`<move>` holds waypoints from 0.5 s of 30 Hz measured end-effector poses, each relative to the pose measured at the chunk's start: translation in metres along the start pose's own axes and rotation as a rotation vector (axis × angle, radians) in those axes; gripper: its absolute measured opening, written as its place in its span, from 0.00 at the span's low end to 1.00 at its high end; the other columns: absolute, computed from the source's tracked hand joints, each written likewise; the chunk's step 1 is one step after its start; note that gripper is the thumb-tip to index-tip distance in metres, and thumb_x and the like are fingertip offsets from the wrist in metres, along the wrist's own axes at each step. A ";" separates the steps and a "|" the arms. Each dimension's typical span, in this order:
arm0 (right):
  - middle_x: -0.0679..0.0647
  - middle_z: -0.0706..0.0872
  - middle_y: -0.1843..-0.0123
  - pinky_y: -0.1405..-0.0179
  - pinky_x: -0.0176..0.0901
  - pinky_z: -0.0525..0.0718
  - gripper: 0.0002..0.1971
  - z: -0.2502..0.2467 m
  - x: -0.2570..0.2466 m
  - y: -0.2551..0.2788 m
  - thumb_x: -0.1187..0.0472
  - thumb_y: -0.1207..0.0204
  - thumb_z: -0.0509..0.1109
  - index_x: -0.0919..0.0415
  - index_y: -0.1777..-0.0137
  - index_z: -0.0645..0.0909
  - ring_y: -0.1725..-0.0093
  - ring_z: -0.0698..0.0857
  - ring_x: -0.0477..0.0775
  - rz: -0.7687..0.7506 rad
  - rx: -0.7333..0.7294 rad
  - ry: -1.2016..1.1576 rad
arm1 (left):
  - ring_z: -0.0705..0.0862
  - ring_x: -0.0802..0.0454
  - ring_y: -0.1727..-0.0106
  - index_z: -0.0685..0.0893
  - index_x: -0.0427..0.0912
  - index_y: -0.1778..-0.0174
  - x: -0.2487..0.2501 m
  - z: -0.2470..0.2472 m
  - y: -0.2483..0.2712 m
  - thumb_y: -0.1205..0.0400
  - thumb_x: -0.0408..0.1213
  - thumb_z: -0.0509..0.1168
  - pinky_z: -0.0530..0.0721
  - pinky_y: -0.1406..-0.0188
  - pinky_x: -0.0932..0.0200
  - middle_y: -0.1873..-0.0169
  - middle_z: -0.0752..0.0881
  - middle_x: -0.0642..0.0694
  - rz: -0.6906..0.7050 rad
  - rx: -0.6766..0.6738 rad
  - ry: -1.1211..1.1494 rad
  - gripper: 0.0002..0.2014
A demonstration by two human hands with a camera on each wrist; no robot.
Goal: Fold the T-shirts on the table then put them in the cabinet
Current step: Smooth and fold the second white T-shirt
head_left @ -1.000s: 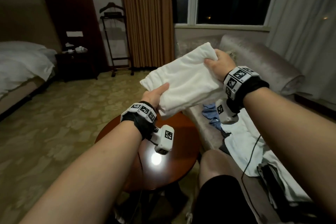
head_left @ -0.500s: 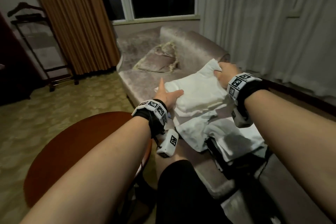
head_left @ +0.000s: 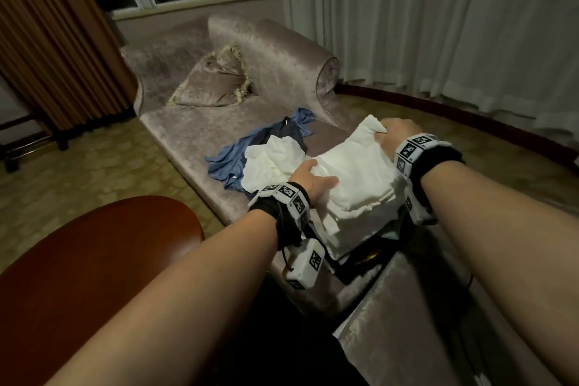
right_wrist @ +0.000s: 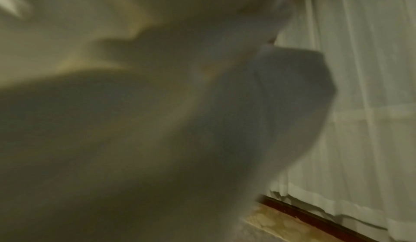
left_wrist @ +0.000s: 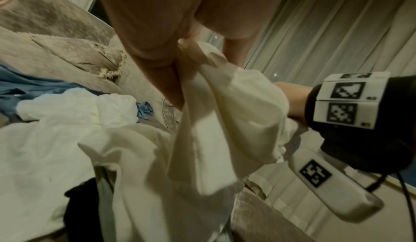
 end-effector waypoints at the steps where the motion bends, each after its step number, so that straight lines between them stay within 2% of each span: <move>1: 0.63 0.84 0.45 0.57 0.45 0.72 0.12 0.005 0.003 -0.003 0.56 0.17 0.58 0.56 0.61 0.74 0.54 0.78 0.63 0.001 -0.010 0.005 | 0.81 0.42 0.39 0.64 0.44 0.20 -0.002 0.006 -0.001 0.22 0.40 0.72 0.78 0.44 0.57 0.35 0.79 0.39 -0.009 -0.006 -0.017 0.35; 4: 0.64 0.84 0.46 0.57 0.45 0.72 0.09 0.018 0.012 -0.014 0.56 0.17 0.58 0.58 0.57 0.75 0.55 0.77 0.62 0.000 0.009 -0.006 | 0.82 0.39 0.40 0.62 0.45 0.20 -0.014 0.018 -0.009 0.24 0.39 0.73 0.82 0.39 0.50 0.37 0.80 0.36 -0.035 -0.037 -0.066 0.38; 6: 0.64 0.82 0.41 0.50 0.49 0.78 0.10 0.030 0.017 -0.024 0.53 0.18 0.59 0.57 0.50 0.78 0.49 0.79 0.64 0.014 0.038 -0.004 | 0.82 0.37 0.38 0.63 0.47 0.20 -0.021 0.022 -0.014 0.28 0.45 0.73 0.82 0.37 0.44 0.35 0.79 0.36 -0.073 -0.053 -0.139 0.40; 7: 0.64 0.79 0.34 0.41 0.53 0.78 0.13 0.033 0.018 -0.025 0.51 0.18 0.59 0.56 0.41 0.78 0.41 0.78 0.66 0.028 0.043 0.012 | 0.79 0.36 0.34 0.64 0.49 0.21 -0.023 0.021 -0.015 0.30 0.52 0.73 0.80 0.34 0.43 0.31 0.76 0.36 -0.102 -0.072 -0.220 0.42; 8: 0.63 0.73 0.27 0.32 0.58 0.73 0.19 0.040 0.019 -0.027 0.49 0.18 0.60 0.55 0.31 0.75 0.31 0.73 0.67 0.052 0.021 0.030 | 0.75 0.36 0.30 0.66 0.51 0.21 -0.026 0.020 -0.018 0.32 0.60 0.71 0.75 0.29 0.42 0.26 0.69 0.37 -0.136 -0.082 -0.343 0.43; 10: 0.62 0.62 0.20 0.26 0.62 0.66 0.27 0.052 0.017 -0.029 0.43 0.19 0.61 0.52 0.22 0.68 0.22 0.63 0.68 0.087 -0.077 0.057 | 0.63 0.34 0.23 0.72 0.55 0.24 -0.027 0.015 -0.024 0.29 0.70 0.64 0.66 0.24 0.41 0.21 0.56 0.40 -0.165 -0.023 -0.628 0.38; 11: 0.61 0.60 0.18 0.25 0.62 0.66 0.30 0.061 0.015 -0.031 0.39 0.21 0.61 0.52 0.22 0.67 0.22 0.63 0.68 0.090 -0.160 0.081 | 0.57 0.34 0.21 0.75 0.54 0.26 -0.024 0.014 -0.026 0.27 0.71 0.61 0.62 0.23 0.39 0.20 0.51 0.42 -0.139 0.009 -0.717 0.37; 13: 0.62 0.60 0.18 0.27 0.62 0.69 0.41 0.077 0.010 -0.031 0.28 0.29 0.59 0.53 0.22 0.68 0.23 0.67 0.69 0.090 -0.324 0.173 | 0.45 0.36 0.18 0.76 0.49 0.26 -0.015 0.019 -0.029 0.27 0.74 0.57 0.54 0.23 0.34 0.17 0.42 0.48 -0.060 0.005 -0.815 0.40; 14: 0.61 0.63 0.18 0.28 0.63 0.70 0.48 0.088 0.010 -0.034 0.20 0.37 0.56 0.52 0.23 0.68 0.25 0.70 0.68 0.098 -0.383 0.218 | 0.42 0.38 0.17 0.73 0.48 0.24 -0.014 0.025 -0.033 0.29 0.76 0.56 0.52 0.23 0.32 0.16 0.43 0.50 -0.028 -0.006 -0.849 0.44; 15: 0.61 0.67 0.20 0.31 0.64 0.71 0.57 0.096 0.009 -0.033 0.14 0.47 0.53 0.50 0.24 0.69 0.27 0.72 0.68 0.095 -0.432 0.264 | 0.43 0.39 0.17 0.68 0.47 0.22 -0.014 0.030 -0.035 0.30 0.76 0.58 0.53 0.23 0.32 0.16 0.47 0.49 -0.008 -0.011 -0.861 0.47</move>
Point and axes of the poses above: each hand's wrist, its own y-axis away from the middle knuckle, its own z-axis out of the palm, x = y × z, the point moved 3 cm from there along -y, towards the middle knuckle
